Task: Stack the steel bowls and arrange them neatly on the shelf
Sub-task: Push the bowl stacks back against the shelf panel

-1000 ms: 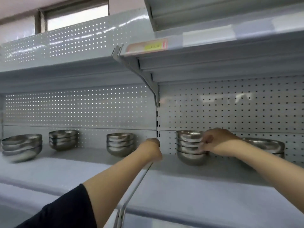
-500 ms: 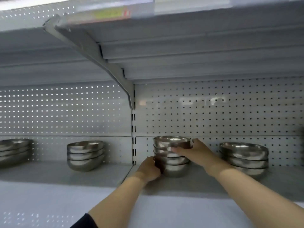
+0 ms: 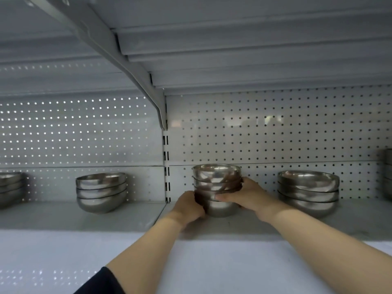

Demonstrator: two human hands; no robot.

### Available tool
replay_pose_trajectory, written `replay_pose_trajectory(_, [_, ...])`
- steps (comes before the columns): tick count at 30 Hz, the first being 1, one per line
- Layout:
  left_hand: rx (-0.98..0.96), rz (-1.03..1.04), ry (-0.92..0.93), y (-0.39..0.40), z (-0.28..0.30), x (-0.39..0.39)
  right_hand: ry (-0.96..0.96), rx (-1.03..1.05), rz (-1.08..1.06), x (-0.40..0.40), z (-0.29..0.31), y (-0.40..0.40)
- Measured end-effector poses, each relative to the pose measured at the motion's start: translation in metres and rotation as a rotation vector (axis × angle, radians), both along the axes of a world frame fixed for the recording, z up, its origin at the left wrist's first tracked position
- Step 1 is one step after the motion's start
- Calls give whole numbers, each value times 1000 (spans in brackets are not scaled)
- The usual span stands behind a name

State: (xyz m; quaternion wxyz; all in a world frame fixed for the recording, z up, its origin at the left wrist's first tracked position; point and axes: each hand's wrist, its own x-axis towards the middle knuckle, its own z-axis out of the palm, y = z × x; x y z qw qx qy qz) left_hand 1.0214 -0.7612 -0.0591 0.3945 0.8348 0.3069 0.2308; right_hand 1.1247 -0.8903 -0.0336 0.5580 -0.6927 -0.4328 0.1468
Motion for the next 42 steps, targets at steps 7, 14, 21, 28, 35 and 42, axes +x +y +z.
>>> replay_pose_trajectory(7, [101, 45, 35, -14, 25, -8, -65, 6, -4, -12, 17, -13])
replay_pose_trajectory(14, [207, 30, 32, -75, 77, -35, -104, 37, -47, -33, 63, -75])
replay_pose_trajectory(21, [116, -64, -77, -143, 86, -15, -110, 29, -184, -28, 79, -159])
replay_pose_trajectory(28, [136, -174, -131, -220, 73, 33, -105, -28, -278, 2, 75, -248])
replay_pose_trajectory(35, [122, -173, -63, -278, 67, 110, -58, -48, -306, 74, 67, -303])
replay_pose_trajectory(42, [156, -111, 69, -293, 51, 191, 2, -96, -291, 172, 41, -304])
